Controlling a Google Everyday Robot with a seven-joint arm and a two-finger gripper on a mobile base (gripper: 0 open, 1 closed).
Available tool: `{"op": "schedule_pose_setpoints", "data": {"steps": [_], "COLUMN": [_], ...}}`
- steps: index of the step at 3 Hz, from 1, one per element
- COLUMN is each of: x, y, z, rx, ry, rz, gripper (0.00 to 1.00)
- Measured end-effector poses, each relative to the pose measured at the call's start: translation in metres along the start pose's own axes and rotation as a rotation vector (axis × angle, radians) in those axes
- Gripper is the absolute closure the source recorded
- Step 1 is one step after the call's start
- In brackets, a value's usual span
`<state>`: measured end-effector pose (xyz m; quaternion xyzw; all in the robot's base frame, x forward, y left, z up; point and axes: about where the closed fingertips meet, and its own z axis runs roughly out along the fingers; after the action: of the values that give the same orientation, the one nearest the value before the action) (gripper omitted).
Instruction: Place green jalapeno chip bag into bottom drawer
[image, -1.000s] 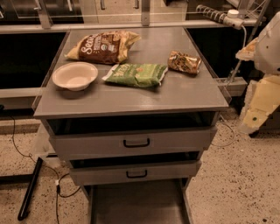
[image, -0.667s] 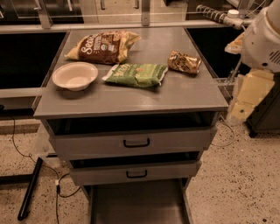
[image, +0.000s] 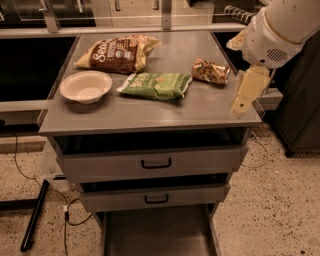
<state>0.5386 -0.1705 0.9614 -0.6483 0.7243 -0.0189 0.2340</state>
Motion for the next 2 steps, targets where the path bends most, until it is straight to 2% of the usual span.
{"op": "schedule_pose_setpoints", "data": {"steps": [1,2], "x": [-0.011,-0.023], "y": [-0.025,-0.043], "z": [0.022,0.048], "rx": [0.007,-0.02], "ry": [-0.093,-0.189], "rz": [-0.025,-0.022], "gripper": [0.0,0.0]}}
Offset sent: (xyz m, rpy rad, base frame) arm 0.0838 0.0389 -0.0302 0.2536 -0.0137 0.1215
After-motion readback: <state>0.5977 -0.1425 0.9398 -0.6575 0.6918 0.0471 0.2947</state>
